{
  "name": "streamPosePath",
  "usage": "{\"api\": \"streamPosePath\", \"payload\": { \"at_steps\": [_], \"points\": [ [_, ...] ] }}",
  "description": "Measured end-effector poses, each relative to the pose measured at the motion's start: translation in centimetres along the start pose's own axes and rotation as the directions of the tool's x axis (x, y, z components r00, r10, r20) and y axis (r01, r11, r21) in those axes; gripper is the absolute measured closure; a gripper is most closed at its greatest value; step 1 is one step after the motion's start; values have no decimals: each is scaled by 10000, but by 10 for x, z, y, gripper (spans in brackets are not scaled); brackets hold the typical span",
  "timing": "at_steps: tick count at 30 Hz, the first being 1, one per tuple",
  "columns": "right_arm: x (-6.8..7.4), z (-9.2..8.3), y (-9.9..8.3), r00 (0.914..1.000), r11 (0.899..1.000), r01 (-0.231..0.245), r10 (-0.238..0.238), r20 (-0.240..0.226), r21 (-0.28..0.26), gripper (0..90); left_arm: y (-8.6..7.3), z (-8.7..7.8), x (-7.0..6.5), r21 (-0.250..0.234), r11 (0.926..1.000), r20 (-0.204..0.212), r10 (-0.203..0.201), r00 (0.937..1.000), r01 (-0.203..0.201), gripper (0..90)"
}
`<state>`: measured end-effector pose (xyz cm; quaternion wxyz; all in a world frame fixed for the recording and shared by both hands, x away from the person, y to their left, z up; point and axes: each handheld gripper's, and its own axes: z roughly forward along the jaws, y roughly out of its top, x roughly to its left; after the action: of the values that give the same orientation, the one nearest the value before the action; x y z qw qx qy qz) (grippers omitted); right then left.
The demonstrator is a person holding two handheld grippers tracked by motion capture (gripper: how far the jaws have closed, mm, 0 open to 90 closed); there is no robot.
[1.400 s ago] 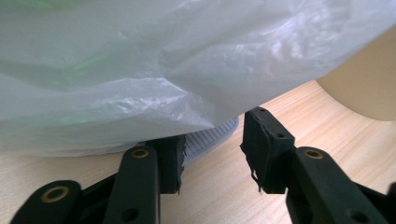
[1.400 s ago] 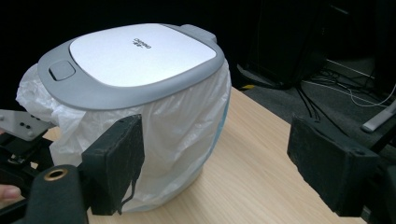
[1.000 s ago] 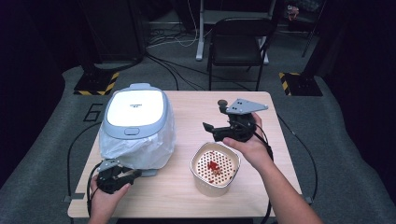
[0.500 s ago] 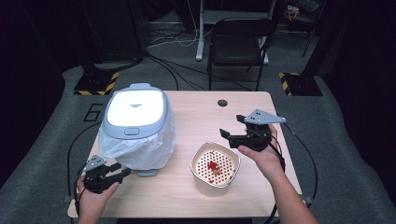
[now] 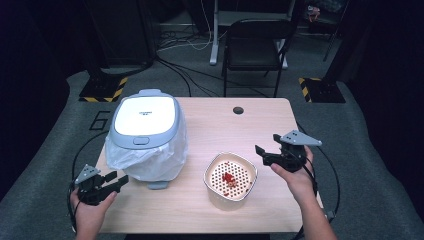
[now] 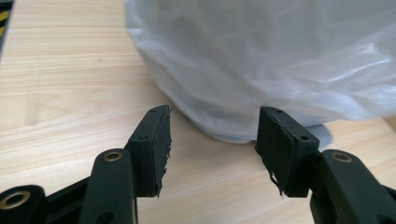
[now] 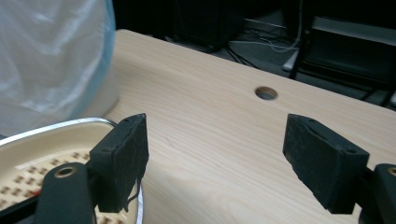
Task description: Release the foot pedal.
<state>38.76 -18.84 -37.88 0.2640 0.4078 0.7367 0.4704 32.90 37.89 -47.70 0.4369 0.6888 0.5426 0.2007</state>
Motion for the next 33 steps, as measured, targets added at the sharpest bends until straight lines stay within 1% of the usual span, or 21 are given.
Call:
{"api": "streamPosePath", "payload": {
  "at_steps": [2,3,5,6,8,10,11,15,16,17,20,21,22,23,26,28,29,30,31,32,33],
  "points": [
    [-4,-2,-10,9997,9999,-145,144,198,31,217,-1,0,4,51,10000,-109,-4,9999,5,431],
    [-5,-3,-13,9994,9997,-246,246,249,17,218,-2,1,5,-28,9999,-120,-155,9998,155,430],
    [-8,-3,-22,9984,9991,-409,406,381,74,219,-4,2,9,-67,9997,-178,-249,9995,247,427],
    [-9,-4,-26,9981,9991,-401,393,480,161,219,-5,4,11,-144,9996,-267,-254,9993,250,425],
    [-10,-4,-34,9971,9986,-459,442,616,273,218,-7,5,13,-62,9996,-344,-270,9990,268,421],
    [-11,-5,-42,9956,9980,-549,524,780,304,220,-8,6,15,-116,9996,-426,-266,9987,262,417],
    [-12,-5,-47,9947,9974,-639,610,828,326,220,-8,7,17,-116,9997,-434,-228,9988,223,415],
    [-14,-3,-65,9908,9947,-934,888,1020,418,222,-12,10,21,-108,9994,-538,-332,9980,327,391],
    [-15,-2,-69,9896,9938,-990,929,1094,511,222,-13,11,22,-89,9994,-548,-343,9979,339,391],
    [-15,0,-74,9890,9932,-1022,955,1127,559,222,-13,12,23,-45,9996,-565,-263,9981,261,391],
    [-17,4,-85,9858,9922,-1004,891,1426,738,223,-15,15,23,31,9999,-547,-130,9984,132,388],
    [-17,4,-85,9858,9922,-1004,891,1426,738,223,-15,15,23,31,9999,-547,-130,9984,132,385],
    [-18,5,-88,9850,9914,-1084,971,1429,732,223,-16,18,23,49,10000,-655,9,9978,-6,385],
    [-19,8,-96,9825,9899,-1190,1061,1534,775,226,-17,18,23,85,10000,-696,38,9976,-32,365],
    [-22,11,-107,9810,9889,-1168,1005,1661,917,228,-19,20,25,40,9999,-718,-106,9974,109,365],
    [-24,12,-113,9793,9861,-1323,1144,1669,1006,228,-21,20,27,94,9995,-641,-279,9976,285,365],
    [-25,13,-118,9778,9842,-1459,1279,1661,1008,229,-22,21,27,33,9993,-614,-373,9974,376,365],
    [-25,13,-118,9778,9842,-1459,1279,1661,1008,229,-22,21,27,56,9991,-585,-407,9975,411,365],
    [-25,14,-120,9766,9821,-1560,1374,1653,1053,229,-22,21,26,129,9993,-556,-354,9978,362,365],
    [-25,16,-125,9777,9822,-1495,1296,1654,1141,228,-23,23,26,150,9994,-577,-295,9979,304,362],
    [-25,17,-126,9779,9803,-1511,1294,1643,1274,226,-23,25,23,289,9993,-633,-198,9978,216,362]
  ]
}}
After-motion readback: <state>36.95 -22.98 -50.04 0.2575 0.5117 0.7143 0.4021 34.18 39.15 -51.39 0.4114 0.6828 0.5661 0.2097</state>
